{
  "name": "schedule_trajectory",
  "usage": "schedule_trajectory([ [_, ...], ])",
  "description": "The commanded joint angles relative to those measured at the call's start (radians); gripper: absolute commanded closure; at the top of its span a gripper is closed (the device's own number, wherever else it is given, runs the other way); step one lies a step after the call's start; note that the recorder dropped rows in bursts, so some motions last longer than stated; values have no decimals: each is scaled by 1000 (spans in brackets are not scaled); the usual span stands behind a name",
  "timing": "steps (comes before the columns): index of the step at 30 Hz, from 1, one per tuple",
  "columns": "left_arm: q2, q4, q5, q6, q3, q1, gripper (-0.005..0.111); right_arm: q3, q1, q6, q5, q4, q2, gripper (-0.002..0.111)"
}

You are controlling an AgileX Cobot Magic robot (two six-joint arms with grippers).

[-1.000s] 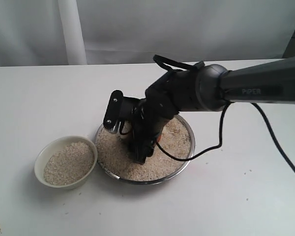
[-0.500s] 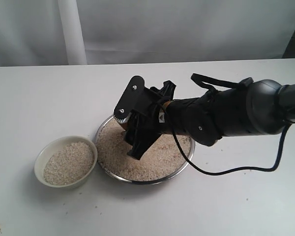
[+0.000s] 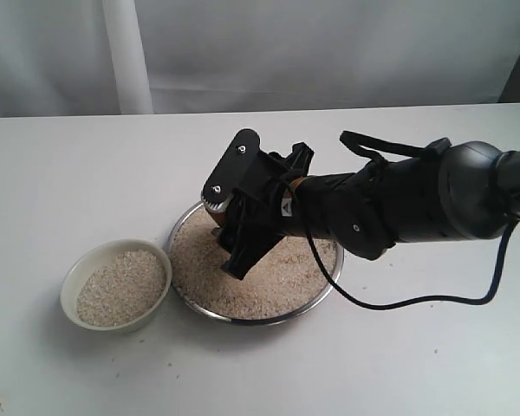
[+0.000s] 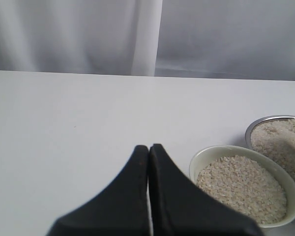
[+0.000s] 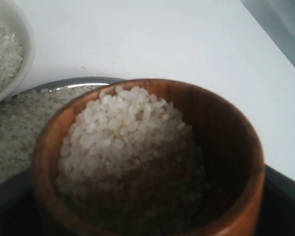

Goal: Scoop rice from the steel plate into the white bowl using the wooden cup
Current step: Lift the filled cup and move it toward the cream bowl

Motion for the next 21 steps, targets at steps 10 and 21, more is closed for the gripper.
schedule_trajectory([
  [10,-3,-5,-4,-6,-3,-4,107,-7,18,-19,88,-79,-27,108],
  [21,-3,-5,-4,-3,-3,-4,107,-308,118,-25,524,-267,-15,108],
])
